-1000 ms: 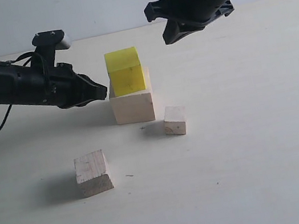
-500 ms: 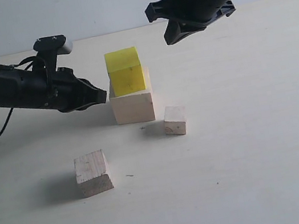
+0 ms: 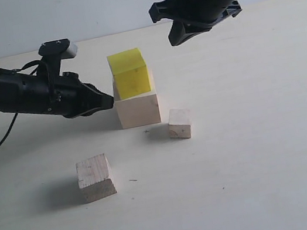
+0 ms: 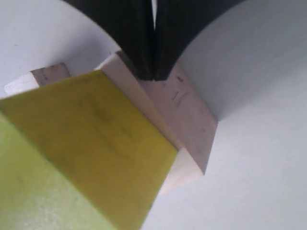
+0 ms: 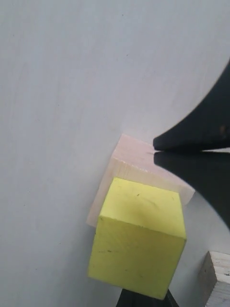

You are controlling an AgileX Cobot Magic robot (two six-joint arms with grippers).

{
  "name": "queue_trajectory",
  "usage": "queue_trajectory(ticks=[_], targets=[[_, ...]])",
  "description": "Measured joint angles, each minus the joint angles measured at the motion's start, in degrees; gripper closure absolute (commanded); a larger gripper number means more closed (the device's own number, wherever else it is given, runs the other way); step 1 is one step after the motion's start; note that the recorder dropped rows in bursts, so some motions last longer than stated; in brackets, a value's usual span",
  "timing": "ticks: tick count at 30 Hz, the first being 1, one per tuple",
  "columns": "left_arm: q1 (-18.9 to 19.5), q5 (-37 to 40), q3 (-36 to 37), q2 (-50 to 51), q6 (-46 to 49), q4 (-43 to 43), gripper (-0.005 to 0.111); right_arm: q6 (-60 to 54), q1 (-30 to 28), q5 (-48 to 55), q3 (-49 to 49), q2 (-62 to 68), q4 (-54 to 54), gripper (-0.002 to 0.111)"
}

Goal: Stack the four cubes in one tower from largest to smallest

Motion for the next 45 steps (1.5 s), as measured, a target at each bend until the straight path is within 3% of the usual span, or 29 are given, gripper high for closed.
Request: queue_trajectory(ticks=[24, 45], targets=[[-0.13, -2.01, 0.00, -2.07, 0.00, 0.00, 0.107, 3.60, 0.00, -1.08, 2.60, 0.92, -4.19, 0.108], [-0.13, -1.17, 0.00, -6.14, -0.38, -0.48, 0.107, -9.66, 0.00, 2.39, 3.02, 5.11, 16.36, 0.108]])
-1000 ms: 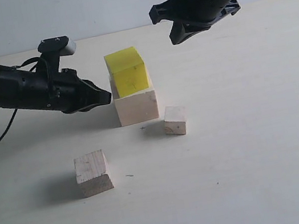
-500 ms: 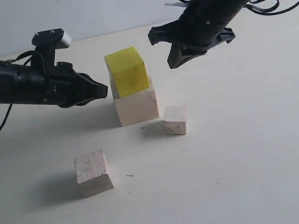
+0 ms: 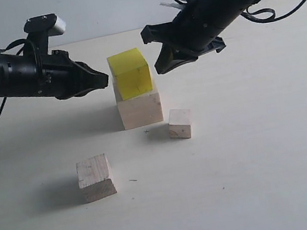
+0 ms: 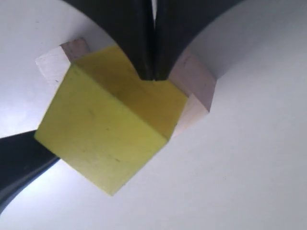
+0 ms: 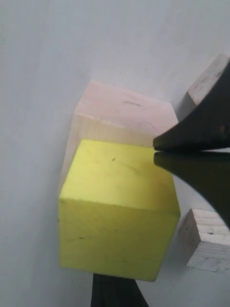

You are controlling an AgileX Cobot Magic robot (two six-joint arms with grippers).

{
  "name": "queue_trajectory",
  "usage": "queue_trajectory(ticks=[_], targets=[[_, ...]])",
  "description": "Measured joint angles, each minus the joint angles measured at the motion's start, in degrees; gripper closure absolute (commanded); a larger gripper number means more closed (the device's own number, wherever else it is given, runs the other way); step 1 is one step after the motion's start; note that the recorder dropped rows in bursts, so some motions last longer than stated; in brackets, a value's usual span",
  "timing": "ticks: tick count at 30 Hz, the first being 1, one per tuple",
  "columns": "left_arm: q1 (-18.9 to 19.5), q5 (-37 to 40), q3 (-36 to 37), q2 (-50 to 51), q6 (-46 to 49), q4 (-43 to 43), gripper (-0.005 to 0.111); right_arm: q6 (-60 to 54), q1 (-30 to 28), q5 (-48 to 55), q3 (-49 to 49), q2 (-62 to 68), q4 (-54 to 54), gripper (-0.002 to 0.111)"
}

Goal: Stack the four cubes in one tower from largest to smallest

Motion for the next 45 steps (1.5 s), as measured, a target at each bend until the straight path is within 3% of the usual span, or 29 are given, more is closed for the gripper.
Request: queue_trajectory(ticks=[45], targets=[[-0.48, 2.03, 0.00, 1.37, 6.41, -8.04, 0.107, -5.15, 0.00, 3.39, 0.00, 0.00, 4.21, 0.108]])
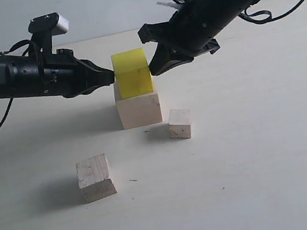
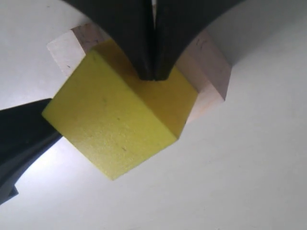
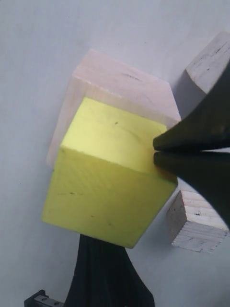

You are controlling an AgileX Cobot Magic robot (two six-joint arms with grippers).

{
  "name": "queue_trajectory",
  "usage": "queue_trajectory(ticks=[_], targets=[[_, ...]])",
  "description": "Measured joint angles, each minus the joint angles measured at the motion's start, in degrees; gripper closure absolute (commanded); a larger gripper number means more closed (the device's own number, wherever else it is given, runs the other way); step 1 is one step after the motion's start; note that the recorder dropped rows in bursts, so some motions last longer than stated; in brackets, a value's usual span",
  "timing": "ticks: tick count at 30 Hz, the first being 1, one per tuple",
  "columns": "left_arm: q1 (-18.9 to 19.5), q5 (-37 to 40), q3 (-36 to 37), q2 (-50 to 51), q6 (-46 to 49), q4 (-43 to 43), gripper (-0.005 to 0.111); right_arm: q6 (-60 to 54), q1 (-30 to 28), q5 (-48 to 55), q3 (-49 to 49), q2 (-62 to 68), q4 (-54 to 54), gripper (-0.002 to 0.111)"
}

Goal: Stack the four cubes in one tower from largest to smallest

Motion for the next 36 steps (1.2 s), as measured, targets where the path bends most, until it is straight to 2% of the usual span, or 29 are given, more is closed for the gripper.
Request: queue_trajectory(ticks=[22, 36], targets=[[0.00, 1.01, -0.34, 0.00, 0.82, -1.09, 0.107, 0.00, 0.00, 0.45, 0.00, 0.00, -0.10, 0.108], [0.00, 1.47, -0.34, 0.00, 0.82, -1.09, 0.107, -0.50, 0.00, -2.92, 0.00, 0.00, -0.10, 0.108]])
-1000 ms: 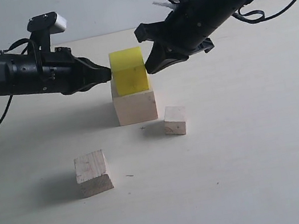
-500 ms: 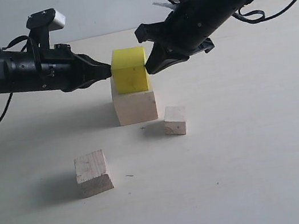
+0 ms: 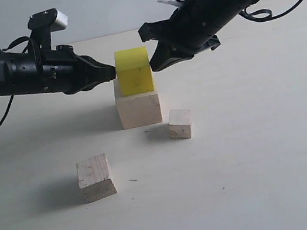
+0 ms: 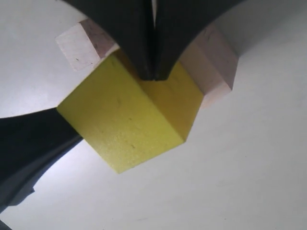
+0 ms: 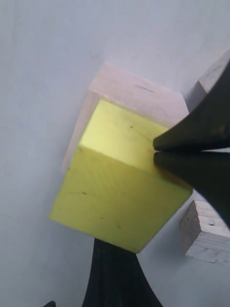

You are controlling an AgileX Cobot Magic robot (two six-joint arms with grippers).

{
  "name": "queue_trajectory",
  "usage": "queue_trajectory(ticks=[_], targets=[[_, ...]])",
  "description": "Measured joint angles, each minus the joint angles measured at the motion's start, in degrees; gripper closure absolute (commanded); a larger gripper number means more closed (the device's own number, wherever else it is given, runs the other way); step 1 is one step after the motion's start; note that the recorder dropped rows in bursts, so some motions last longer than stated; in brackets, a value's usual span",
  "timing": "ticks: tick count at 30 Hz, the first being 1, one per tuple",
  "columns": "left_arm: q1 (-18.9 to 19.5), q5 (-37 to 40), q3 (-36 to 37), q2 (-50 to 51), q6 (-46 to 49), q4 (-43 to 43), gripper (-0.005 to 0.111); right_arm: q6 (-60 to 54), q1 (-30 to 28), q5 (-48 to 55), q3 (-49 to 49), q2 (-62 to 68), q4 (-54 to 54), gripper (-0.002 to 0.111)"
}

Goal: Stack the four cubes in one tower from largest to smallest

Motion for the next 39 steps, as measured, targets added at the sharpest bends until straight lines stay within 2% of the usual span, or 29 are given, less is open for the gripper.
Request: queue_trajectory(ticks=[16, 22, 29, 39], targets=[[0.00, -0.80, 0.00, -0.22, 0.00, 0.25, 0.107, -0.10, 0.00, -0.91, 0.00, 0.00, -0.22, 0.108], [0.00, -3.60, 0.11, -2.63, 0.00, 0.64, 0.107, 2.83, 0.00, -2.08, 0.00, -1.02, -5.54, 0.108], [0.00, -8.43, 3.98, -7.84, 0.00, 1.66, 0.107, 7.22, 0.00, -2.80, 0.09, -5.30, -12.05, 0.108], [0.00, -10.95, 9.96, -12.64, -0.99, 2.12, 0.107, 7.81, 0.00, -10.91, 10.78, -10.71, -13.63, 0.108]])
